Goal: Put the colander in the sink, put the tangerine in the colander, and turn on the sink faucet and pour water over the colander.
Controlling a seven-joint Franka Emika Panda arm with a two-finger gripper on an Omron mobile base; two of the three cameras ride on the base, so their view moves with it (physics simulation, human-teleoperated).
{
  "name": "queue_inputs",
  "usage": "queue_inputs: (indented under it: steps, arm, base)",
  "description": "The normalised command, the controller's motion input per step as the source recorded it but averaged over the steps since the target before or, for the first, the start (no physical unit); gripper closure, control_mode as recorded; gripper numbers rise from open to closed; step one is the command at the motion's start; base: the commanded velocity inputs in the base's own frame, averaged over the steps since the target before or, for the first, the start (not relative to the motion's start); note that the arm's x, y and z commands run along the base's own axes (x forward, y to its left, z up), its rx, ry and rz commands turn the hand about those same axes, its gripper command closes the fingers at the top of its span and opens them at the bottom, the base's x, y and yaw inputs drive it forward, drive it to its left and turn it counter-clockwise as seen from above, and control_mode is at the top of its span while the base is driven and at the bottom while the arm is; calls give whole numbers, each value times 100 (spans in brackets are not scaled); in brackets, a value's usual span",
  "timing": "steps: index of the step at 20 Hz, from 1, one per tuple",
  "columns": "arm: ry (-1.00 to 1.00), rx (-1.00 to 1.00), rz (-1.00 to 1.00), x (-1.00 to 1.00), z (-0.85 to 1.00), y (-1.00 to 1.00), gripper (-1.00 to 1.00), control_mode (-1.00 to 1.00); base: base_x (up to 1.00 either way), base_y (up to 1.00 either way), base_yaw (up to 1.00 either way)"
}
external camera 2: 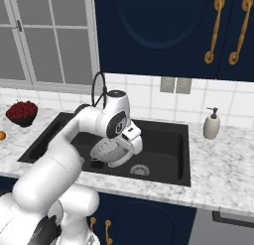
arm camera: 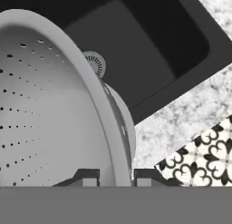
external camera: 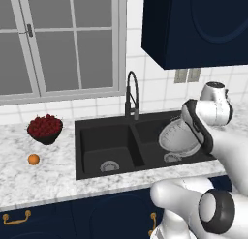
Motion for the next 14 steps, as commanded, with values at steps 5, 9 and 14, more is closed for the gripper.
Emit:
queue_inputs:
  steps: [5, 9, 14]
  arm:
    - [21, 8, 2, 2, 0, 100, 100, -100]
    - [-12, 17, -16, 2, -7, 100, 100, -100]
    - [-19, 20, -34, -7, -41, 100, 100, -100]
  base:
    - [0, 0, 0]
    - [0, 0, 0]
    - [0, 0, 0]
